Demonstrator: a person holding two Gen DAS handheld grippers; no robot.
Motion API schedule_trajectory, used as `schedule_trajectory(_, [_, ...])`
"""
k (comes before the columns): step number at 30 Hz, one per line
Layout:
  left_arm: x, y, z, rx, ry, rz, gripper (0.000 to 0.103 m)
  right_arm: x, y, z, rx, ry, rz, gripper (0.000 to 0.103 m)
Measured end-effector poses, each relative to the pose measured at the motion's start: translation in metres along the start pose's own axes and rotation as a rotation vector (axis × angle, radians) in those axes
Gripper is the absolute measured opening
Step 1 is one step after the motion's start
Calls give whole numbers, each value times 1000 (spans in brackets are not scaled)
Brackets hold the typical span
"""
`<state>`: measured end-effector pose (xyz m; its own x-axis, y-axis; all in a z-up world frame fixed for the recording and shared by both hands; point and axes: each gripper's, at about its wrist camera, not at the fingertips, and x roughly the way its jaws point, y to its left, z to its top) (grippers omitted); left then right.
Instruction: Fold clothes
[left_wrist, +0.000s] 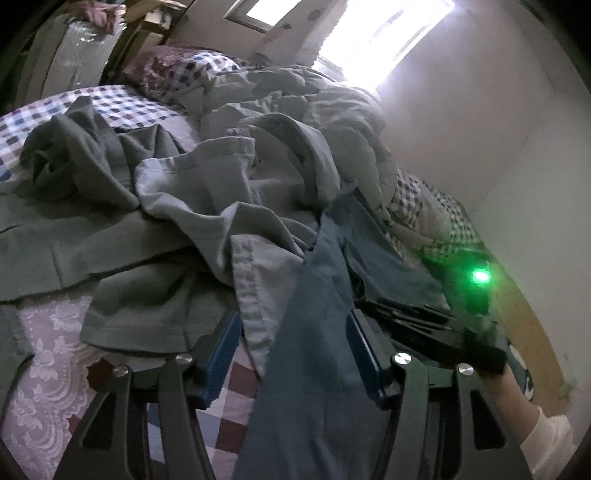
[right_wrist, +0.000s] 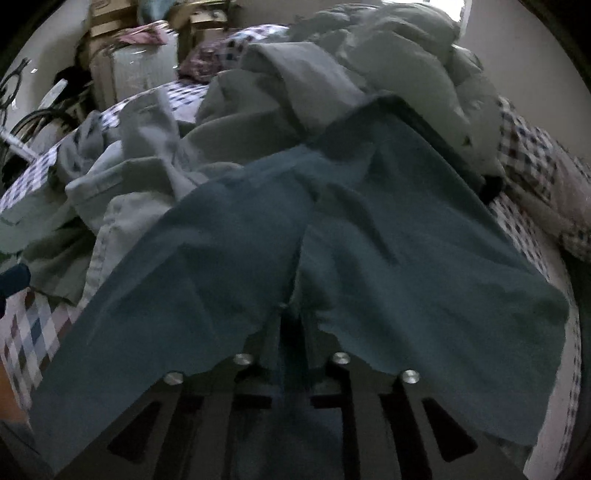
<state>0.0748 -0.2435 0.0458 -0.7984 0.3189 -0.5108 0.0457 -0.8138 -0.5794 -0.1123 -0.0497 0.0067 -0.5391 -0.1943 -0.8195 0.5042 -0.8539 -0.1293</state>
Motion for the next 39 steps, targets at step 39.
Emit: schedule_trajectory(39, [-80,56,-136,-369,103,-57,83,-156,105,-219,141,-248,421,50])
